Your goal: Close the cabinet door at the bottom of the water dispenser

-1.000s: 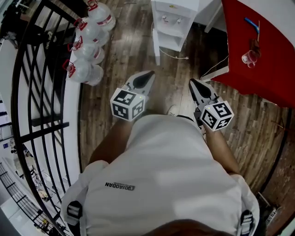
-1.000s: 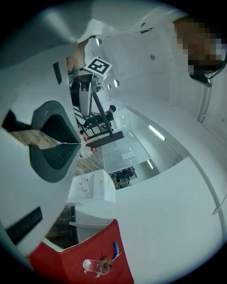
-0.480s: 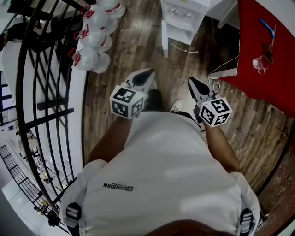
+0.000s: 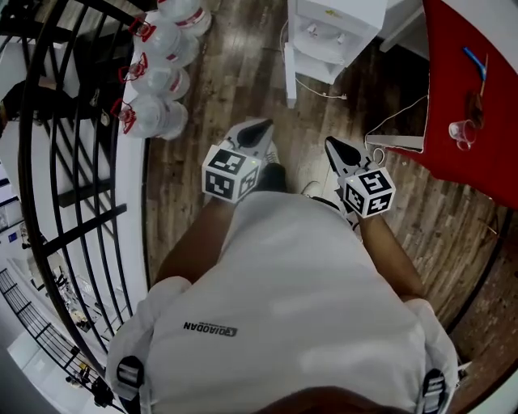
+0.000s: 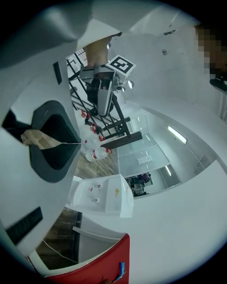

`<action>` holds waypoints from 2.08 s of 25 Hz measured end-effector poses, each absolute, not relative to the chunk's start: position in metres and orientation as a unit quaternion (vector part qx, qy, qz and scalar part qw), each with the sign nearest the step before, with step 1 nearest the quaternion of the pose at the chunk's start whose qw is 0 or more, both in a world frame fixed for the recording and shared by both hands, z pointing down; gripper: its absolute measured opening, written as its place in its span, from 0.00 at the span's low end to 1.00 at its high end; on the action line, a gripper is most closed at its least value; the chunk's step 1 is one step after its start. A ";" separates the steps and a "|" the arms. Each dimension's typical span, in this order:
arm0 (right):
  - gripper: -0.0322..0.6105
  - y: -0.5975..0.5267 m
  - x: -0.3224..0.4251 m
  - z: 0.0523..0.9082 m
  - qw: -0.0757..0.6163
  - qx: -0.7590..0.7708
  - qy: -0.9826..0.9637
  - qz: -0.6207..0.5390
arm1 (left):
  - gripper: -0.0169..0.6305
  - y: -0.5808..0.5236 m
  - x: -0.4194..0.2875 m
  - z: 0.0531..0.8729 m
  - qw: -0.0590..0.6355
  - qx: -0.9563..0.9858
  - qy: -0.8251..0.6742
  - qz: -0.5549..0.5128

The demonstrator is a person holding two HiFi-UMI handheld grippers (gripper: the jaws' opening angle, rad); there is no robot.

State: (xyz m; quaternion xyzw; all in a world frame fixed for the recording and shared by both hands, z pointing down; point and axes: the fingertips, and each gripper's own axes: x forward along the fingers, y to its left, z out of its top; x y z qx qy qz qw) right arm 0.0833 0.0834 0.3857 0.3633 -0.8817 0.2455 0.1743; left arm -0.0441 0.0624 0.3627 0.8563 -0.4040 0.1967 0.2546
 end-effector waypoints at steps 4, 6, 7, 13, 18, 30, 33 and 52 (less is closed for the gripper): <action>0.09 0.051 0.057 0.411 0.191 0.373 -0.871 0.256 | 0.02 0.034 -0.068 0.383 0.262 0.860 -0.385 0.209; 0.09 0.034 0.042 0.422 0.195 0.380 -0.868 0.254 | 0.02 0.023 -0.081 0.394 0.267 0.861 -0.375 0.216; 0.09 0.025 0.035 0.427 0.197 0.384 -0.867 0.250 | 0.02 0.018 -0.087 0.400 0.269 0.861 -0.370 0.220; 0.09 -0.014 0.001 0.464 0.203 0.395 -0.848 0.289 | 0.02 -0.010 -0.109 0.424 0.276 0.863 -0.349 0.238; 0.09 -0.034 -0.016 0.502 0.217 0.388 -0.826 0.347 | 0.02 -0.034 -0.116 0.437 0.280 0.862 -0.348 0.239; 0.20 -0.053 0.001 0.718 0.364 0.348 -0.766 0.400 | 0.02 -0.041 -0.098 0.526 0.347 0.819 -0.367 0.272; 0.20 -0.062 0.006 0.766 0.377 0.359 -0.746 0.416 | 0.02 -0.045 -0.092 0.552 0.356 0.812 -0.367 0.283; 0.20 -0.076 -0.006 0.895 0.383 0.378 -0.690 0.484 | 0.02 -0.036 -0.076 0.620 0.418 0.772 -0.374 0.299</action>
